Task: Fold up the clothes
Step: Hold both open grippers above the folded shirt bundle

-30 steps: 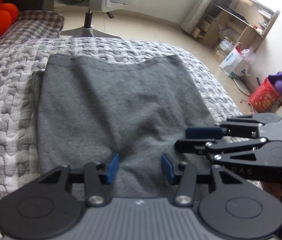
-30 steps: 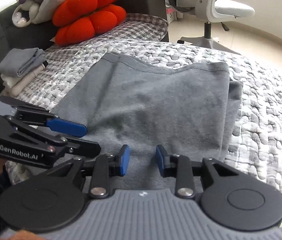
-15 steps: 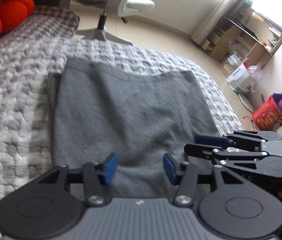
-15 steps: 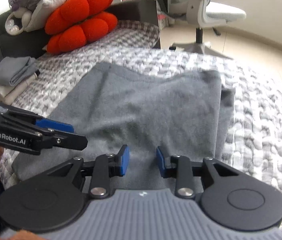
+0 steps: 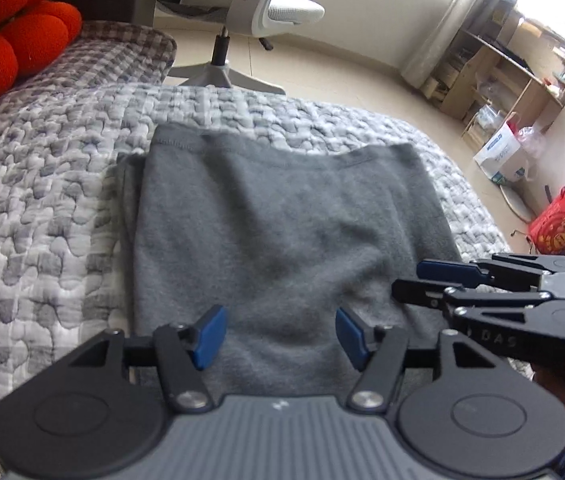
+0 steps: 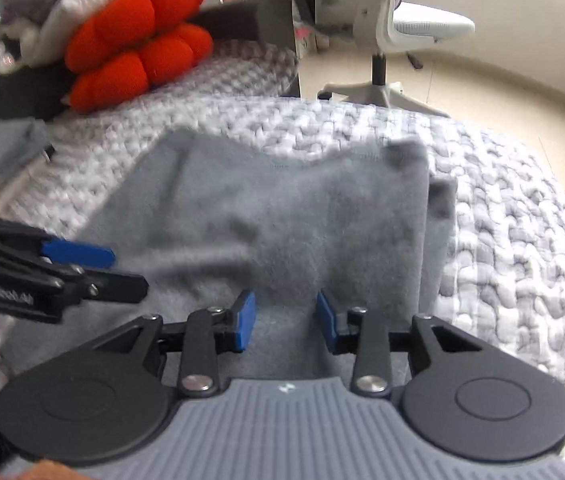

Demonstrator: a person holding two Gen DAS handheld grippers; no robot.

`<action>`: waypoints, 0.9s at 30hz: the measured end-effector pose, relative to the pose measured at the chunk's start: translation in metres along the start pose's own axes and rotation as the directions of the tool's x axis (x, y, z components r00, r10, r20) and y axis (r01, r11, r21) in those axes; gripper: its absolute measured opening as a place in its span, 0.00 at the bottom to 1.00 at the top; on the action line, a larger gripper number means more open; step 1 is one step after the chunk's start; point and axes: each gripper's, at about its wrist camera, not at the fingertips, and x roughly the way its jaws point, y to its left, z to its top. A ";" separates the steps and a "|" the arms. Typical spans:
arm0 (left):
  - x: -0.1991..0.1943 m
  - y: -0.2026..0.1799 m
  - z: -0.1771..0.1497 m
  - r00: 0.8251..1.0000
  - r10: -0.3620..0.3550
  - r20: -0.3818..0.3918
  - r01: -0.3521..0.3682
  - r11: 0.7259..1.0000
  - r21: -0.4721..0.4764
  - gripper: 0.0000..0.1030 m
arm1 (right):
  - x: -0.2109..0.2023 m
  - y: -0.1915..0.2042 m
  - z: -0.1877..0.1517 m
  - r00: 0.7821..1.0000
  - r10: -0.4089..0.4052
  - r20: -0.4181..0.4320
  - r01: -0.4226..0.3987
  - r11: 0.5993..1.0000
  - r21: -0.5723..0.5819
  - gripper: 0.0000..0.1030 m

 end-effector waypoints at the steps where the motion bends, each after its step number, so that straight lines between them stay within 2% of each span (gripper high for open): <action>1: 0.001 0.000 0.000 1.000 0.003 -0.003 -0.003 1.000 0.002 0.61 | 0.001 0.002 -0.001 1.000 -0.004 -0.003 0.004 1.000 -0.011 0.38; 5: 0.001 0.003 0.005 1.000 -0.003 -0.001 0.003 1.000 -0.024 0.61 | -0.003 0.004 -0.001 1.000 0.024 0.008 -0.024 1.000 -0.014 0.38; 15: 0.006 0.010 0.015 1.000 0.020 0.014 -0.019 0.999 -0.048 0.61 | -0.003 -0.002 0.004 0.999 -0.011 0.047 0.010 1.000 0.024 0.38; 20: 0.016 0.014 0.025 0.999 0.032 0.016 -0.031 0.998 -0.059 0.62 | 0.002 -0.003 0.003 0.999 -0.027 0.032 0.027 0.999 0.020 0.38; 24: 0.018 0.011 0.029 0.999 0.045 0.022 -0.044 0.998 -0.042 0.62 | -0.002 -0.009 0.006 0.997 -0.040 0.062 0.036 0.997 0.067 0.38; 27: 0.020 0.012 0.030 0.999 0.051 0.018 -0.050 0.998 -0.041 0.62 | 0.002 -0.016 0.007 0.996 -0.070 0.047 0.065 0.992 0.109 0.38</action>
